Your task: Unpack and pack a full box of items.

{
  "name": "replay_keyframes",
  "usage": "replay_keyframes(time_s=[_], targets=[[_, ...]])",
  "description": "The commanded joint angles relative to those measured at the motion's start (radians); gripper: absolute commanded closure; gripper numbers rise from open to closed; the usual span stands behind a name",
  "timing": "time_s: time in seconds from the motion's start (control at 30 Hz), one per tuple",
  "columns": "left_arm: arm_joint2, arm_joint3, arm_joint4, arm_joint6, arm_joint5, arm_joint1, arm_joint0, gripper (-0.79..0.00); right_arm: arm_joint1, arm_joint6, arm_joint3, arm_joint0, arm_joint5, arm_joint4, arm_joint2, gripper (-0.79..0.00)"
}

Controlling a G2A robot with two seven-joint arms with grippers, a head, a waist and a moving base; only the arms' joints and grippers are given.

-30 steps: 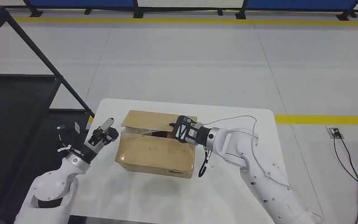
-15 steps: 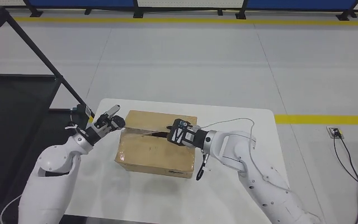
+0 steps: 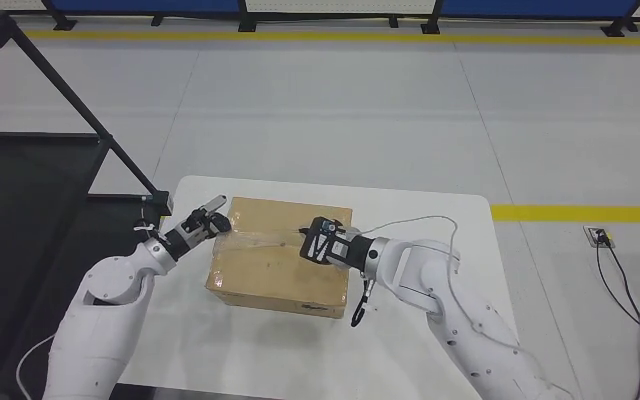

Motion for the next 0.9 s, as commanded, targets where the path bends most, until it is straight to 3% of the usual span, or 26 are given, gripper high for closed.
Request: replay_keyframes(time_s=[0.0, 0.27, 0.47, 0.67, 0.87], targets=[[-0.003, -0.009, 0.004, -0.004, -0.003, 0.002, 0.009, -0.785, 0.001, -0.004, 0.0, -0.002, -0.002, 0.002, 0.003, 0.0], [-0.062, -0.072, -0.058, 0.037, -0.006, 0.011, 0.052, -0.785, -0.002, 0.029, 0.006, 0.0, 0.015, 0.017, -0.002, 0.0], [-0.119, -0.186, -0.115, -0.017, -0.007, 0.024, 0.125, -0.785, -0.001, 0.025, 0.004, -0.004, 0.017, 0.017, 0.002, 0.0], [-0.131, -0.269, -0.102, -0.043, -0.007, 0.032, 0.187, -0.785, 0.0, 0.025, -0.015, -0.017, 0.025, 0.007, 0.002, 0.0], [-0.105, -0.285, -0.067, -0.03, -0.003, 0.031, 0.201, -0.785, 0.005, 0.034, -0.044, -0.044, 0.035, -0.002, 0.017, 0.0]])
